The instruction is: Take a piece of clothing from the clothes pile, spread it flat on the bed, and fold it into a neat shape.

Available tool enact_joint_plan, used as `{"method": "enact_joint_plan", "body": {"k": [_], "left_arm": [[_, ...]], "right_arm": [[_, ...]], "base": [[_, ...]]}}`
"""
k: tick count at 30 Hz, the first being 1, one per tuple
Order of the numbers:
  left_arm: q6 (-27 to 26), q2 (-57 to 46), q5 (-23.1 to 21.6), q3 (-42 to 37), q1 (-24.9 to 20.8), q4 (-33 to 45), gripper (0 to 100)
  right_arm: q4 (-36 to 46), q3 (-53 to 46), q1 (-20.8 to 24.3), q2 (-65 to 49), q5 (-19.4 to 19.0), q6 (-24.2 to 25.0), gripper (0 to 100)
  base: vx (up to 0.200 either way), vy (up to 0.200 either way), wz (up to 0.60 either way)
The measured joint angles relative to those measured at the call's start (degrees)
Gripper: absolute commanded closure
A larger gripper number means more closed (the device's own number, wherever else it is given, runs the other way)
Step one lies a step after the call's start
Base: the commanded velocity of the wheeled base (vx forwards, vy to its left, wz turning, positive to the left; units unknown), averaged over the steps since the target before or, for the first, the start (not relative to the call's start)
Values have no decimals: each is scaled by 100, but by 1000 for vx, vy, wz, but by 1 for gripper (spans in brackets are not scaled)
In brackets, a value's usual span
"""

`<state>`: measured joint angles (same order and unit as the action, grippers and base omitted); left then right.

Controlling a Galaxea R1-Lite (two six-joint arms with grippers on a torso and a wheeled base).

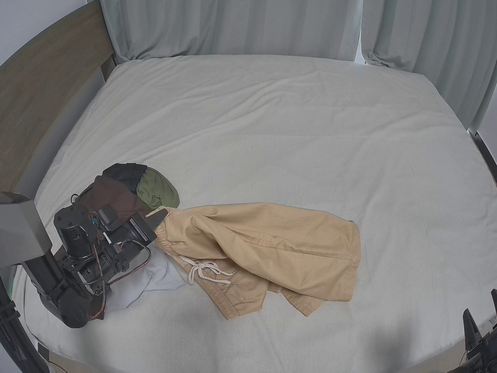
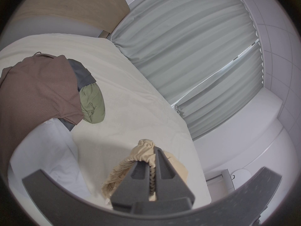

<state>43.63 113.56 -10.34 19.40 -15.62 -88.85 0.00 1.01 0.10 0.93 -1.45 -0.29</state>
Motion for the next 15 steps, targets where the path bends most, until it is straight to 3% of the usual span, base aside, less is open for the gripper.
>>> {"method": "enact_joint_plan", "body": {"k": [15], "left_arm": [[-200, 48, -2, -20, 93, -9, 100]], "right_arm": [[-336, 124, -12, 1, -32, 2, 0]], "base": [[0, 0, 0]]}}
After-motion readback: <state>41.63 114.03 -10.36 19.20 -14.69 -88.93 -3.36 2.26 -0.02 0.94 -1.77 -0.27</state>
